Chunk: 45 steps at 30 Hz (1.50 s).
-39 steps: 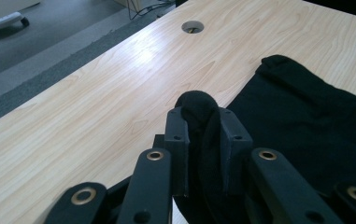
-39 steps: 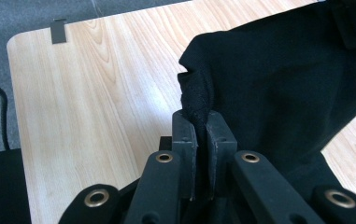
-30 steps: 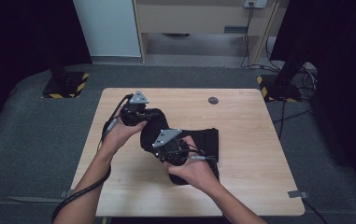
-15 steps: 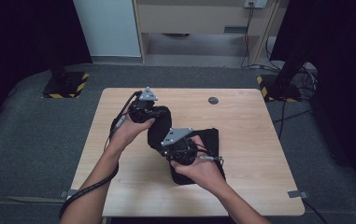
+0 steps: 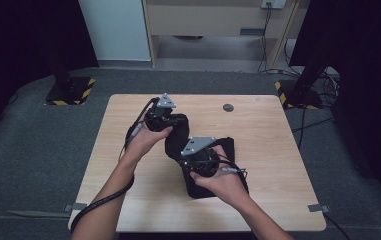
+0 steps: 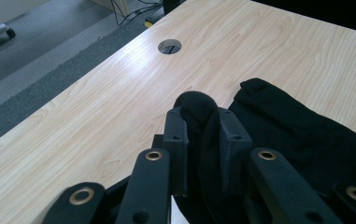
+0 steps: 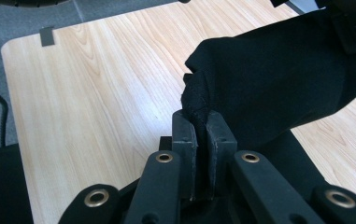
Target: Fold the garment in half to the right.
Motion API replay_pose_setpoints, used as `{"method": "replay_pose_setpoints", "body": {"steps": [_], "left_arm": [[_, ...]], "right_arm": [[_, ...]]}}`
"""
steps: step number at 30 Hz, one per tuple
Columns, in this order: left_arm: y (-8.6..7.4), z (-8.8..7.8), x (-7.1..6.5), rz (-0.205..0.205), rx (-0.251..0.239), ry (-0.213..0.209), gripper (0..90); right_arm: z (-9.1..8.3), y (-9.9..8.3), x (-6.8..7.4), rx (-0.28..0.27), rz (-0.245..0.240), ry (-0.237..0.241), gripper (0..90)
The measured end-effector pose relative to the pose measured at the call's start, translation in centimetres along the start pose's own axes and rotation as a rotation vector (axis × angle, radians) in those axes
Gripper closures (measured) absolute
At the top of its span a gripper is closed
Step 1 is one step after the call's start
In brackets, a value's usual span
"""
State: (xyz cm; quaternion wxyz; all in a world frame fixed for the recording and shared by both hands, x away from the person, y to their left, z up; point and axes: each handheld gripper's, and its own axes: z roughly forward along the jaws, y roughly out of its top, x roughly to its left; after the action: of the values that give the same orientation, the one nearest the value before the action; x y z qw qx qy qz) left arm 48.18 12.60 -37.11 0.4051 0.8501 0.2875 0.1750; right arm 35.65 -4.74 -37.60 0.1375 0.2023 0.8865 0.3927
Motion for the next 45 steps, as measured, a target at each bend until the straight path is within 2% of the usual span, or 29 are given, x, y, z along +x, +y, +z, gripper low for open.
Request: {"method": "replay_pose_setpoints", "body": {"steps": [10,21,35,45], "left_arm": [[-0.2,1.9,-0.4,-0.014,-0.002,-0.023,76.6],[0.2,2.7,-0.9,-0.026,-0.009,-0.034,76.6],[0.5,5.2,-1.9,-0.034,-0.011,-0.058,76.6],[0.3,6.6,-2.4,-0.045,-0.014,-0.08,76.6]], "right_arm": [[-0.7,-1.0,-0.7,0.004,0.017,-0.014,84.8],[-0.9,-1.7,-1.1,0.015,0.023,-0.021,84.8],[-1.8,-4.2,-2.5,0.032,0.064,-0.049,84.8],[-1.6,-5.5,-2.7,0.055,0.076,-0.052,84.7]]}}
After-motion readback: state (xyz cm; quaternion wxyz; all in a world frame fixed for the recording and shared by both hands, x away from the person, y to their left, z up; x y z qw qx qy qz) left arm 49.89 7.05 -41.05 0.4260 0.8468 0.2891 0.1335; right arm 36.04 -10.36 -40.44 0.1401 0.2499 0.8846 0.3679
